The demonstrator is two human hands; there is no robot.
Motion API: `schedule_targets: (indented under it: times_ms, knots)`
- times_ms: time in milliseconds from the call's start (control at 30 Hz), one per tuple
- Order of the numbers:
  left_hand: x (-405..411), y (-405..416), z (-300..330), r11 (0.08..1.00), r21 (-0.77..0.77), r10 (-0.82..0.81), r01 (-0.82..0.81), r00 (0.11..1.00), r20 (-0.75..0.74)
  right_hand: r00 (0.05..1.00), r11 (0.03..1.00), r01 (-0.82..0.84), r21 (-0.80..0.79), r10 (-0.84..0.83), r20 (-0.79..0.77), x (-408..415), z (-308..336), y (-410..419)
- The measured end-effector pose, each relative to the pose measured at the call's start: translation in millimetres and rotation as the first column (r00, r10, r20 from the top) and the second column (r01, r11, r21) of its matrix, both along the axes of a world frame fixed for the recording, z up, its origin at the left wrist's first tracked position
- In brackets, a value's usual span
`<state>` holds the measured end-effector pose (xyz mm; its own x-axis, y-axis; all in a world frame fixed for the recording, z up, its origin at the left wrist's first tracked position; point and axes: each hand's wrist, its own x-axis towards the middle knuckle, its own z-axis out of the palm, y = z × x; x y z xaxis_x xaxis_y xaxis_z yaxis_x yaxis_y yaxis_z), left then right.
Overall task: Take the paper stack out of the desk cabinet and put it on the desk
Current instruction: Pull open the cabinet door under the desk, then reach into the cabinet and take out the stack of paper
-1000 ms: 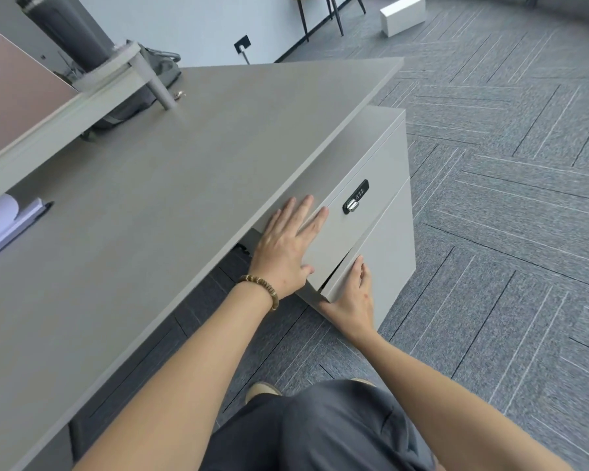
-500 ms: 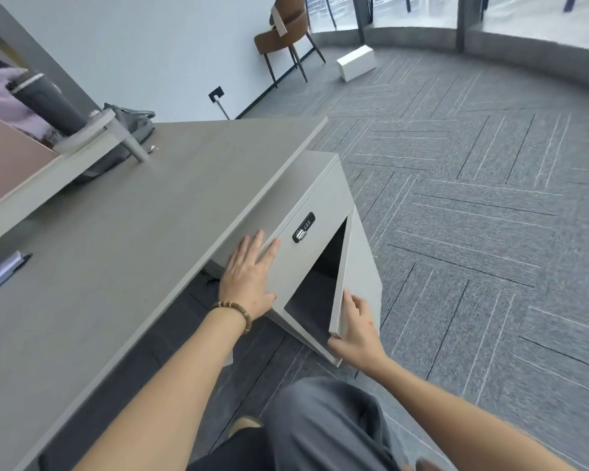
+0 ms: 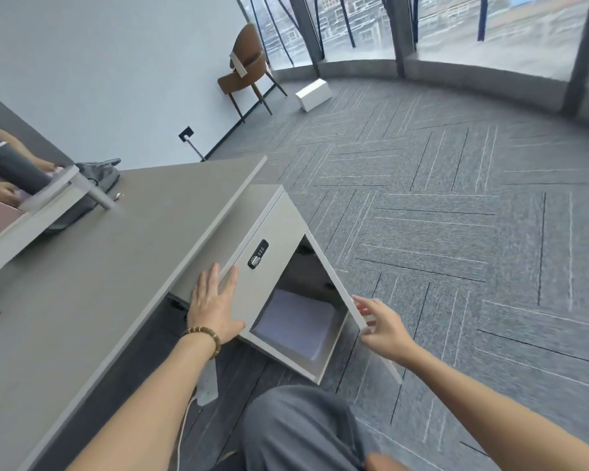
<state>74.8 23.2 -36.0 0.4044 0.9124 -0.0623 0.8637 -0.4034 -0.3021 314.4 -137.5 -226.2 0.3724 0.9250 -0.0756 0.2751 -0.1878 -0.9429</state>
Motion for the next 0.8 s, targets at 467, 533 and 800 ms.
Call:
schedule_targets:
  times_ms: [467,533,800]
  knots:
    - [15.0,-5.2,-8.9,0.997,0.062,0.041,-0.035,0.993,-0.106,0.958,0.984,0.142,-0.11,-0.109,0.264,100.1,25.4,9.1]
    - [15.5,-4.4,-11.5,0.997,0.069,0.042,-0.035,0.994,-0.099,0.908,0.982,0.141,-0.127,-0.077,0.412,101.8,27.3,15.0]
    - [13.5,0.1,-20.9,0.993,0.115,0.042,-0.028,0.992,-0.118,0.64,0.941,0.319,-0.116,-0.124,0.759,111.1,19.5,32.0]
